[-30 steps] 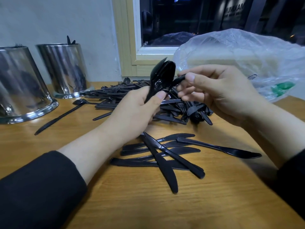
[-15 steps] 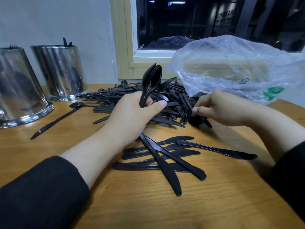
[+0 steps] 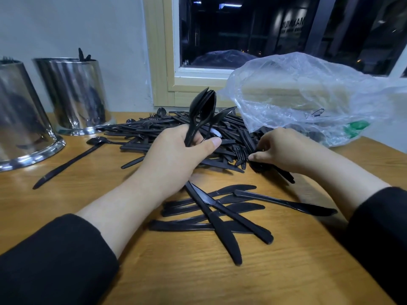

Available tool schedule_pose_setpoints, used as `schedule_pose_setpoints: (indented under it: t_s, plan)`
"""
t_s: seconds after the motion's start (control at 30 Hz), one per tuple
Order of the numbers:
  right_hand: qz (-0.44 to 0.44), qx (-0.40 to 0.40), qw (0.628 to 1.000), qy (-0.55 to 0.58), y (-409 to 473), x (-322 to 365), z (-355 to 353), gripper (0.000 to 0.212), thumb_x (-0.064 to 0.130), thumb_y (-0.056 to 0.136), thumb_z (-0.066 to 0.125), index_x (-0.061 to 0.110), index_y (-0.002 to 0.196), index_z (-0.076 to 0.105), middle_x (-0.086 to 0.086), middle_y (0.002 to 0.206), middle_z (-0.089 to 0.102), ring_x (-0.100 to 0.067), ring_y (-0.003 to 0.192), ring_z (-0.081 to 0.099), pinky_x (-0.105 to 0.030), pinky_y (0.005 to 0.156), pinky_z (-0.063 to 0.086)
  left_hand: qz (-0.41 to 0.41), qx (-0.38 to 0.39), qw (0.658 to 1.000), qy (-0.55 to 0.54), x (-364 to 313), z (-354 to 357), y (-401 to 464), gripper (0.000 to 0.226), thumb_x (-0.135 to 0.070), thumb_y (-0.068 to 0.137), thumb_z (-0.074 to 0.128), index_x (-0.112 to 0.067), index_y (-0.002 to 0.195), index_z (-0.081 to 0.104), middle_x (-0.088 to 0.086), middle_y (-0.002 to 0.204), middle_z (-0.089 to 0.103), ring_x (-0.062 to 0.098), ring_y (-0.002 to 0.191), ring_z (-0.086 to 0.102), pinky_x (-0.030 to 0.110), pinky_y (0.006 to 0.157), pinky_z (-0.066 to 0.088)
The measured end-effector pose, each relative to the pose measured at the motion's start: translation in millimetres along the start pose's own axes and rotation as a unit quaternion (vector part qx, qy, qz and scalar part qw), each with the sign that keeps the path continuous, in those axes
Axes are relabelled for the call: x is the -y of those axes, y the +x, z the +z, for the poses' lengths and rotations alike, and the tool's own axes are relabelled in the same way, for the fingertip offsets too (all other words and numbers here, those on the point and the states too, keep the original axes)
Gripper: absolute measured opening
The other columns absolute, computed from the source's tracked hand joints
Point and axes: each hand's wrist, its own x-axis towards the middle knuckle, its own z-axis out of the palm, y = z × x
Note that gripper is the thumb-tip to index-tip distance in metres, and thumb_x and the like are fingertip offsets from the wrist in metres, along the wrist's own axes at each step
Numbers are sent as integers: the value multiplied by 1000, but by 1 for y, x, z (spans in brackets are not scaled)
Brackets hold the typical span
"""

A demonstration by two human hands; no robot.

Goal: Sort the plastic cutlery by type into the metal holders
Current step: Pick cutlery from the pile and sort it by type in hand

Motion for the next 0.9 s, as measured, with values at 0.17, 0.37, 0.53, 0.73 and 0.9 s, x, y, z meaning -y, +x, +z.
schedule_pose_setpoints:
  t_s: [0.17, 0.37, 0.53, 0.73, 0.9]
  plan:
    - [7, 21, 998, 55, -6, 8, 3, 32, 50, 87, 71, 18, 92, 72, -5, 87, 71, -18, 80, 64, -32, 71, 54, -12, -7, 1000, -5, 0, -2, -1, 41, -48, 87, 73, -27, 66, 47, -10, 55, 43, 11, 51, 40, 34, 58, 35]
    - [-2, 25, 995, 99, -8, 13, 3, 18, 36, 89, 68, 20, 81, 66, 1, 65, 60, -9, 55, 51, -24, 48, 34, -14, -11, 1000, -18, 3, -3, 3, 37, -48, 86, 75, -29, 66, 49, -12, 53, 40, 13, 50, 37, 38, 57, 34]
    - [-20, -6, 989, 148, -10, 7, -2, 19, 34, 90, 66, 19, 79, 65, -8, 71, 68, -19, 54, 60, -25, 48, 40, -14, -33, 999, -40, 1, -6, 4, 35, -41, 88, 77, -21, 75, 51, -12, 54, 41, 11, 46, 35, 31, 52, 31]
    - [-73, -95, 958, 259, -16, 9, -16, 16, 36, 95, 67, 21, 88, 63, 0, 67, 68, -11, 50, 64, -21, 48, 43, 0, -73, 996, -46, 0, -10, 6, 62, -66, 86, 57, -7, 75, 41, 6, 65, 40, 24, 58, 35, 46, 60, 30]
    - [-150, -15, 964, 217, -24, 17, -15, 11, 50, 91, 65, 38, 94, 64, 1, 74, 70, -25, 64, 67, -38, 64, 54, 8, -134, 991, 29, -8, -13, 4, 46, -48, 101, 55, -14, 73, 65, -1, 60, 66, 11, 52, 56, 33, 60, 42]
